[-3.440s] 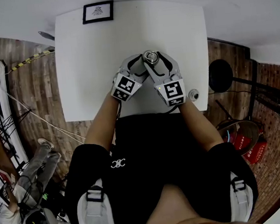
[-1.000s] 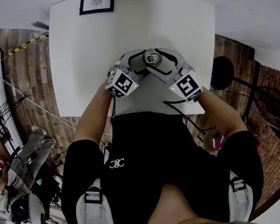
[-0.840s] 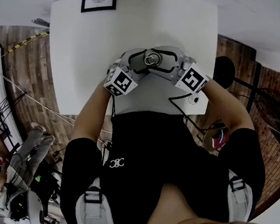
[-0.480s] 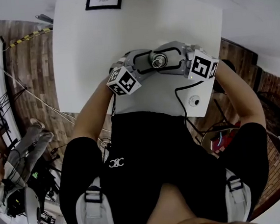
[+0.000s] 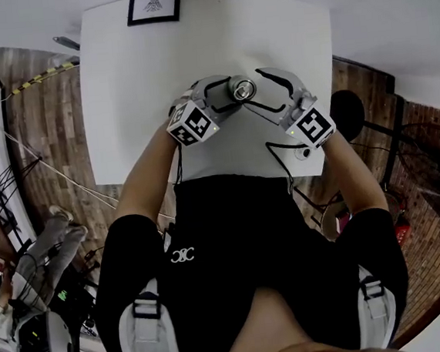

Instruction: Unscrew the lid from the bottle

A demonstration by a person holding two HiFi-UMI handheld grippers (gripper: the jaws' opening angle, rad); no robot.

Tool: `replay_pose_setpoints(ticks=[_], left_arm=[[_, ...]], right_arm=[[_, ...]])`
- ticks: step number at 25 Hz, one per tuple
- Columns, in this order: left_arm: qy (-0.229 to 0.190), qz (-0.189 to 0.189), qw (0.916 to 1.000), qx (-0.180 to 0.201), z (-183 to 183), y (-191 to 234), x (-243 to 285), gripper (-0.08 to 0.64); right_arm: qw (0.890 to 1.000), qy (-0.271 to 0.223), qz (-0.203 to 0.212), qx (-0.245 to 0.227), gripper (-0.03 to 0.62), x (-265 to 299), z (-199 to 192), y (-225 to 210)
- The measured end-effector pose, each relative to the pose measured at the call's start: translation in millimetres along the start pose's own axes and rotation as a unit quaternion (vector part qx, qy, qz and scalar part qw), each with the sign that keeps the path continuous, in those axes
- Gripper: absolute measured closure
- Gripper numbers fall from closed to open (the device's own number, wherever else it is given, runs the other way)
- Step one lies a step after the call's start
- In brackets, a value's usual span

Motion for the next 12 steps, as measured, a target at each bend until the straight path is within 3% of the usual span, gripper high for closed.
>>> replay_pose_setpoints(ticks=[3, 7, 9, 12], left_arm=[[0.001, 0.006, 0.9999, -0.008, -3, -1, 2, 0.206], [0.004, 0.018, 0.9997, -0.018, -5, 1, 3, 0.206], [0.006, 0.022, 0.9995, -0.023, -3, 0, 1, 0.206], [0.008, 0.025, 0.9993, -0.027, 0, -1, 1, 0.206]], right_arm=[[0.990, -0.047, -0.108, 0.071, 0.313, -7, -5, 8], [0.964, -0.081, -0.219, 0.129, 0.313, 1, -17, 20], [0.952, -0.087, -0.260, 0.136, 0.313, 7, -15, 27], [0.944, -0.065, -0.300, 0.119, 0.313, 15, -14, 33]])
Point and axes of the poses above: the fingertips, and each gripper's own axes: x forward along the fingers, y to its left, z out of its top, the point moved 4 cm from there along -x, backward along the fingers, and after that the axes turned 5 degrees about x, right-handed, at the moved point
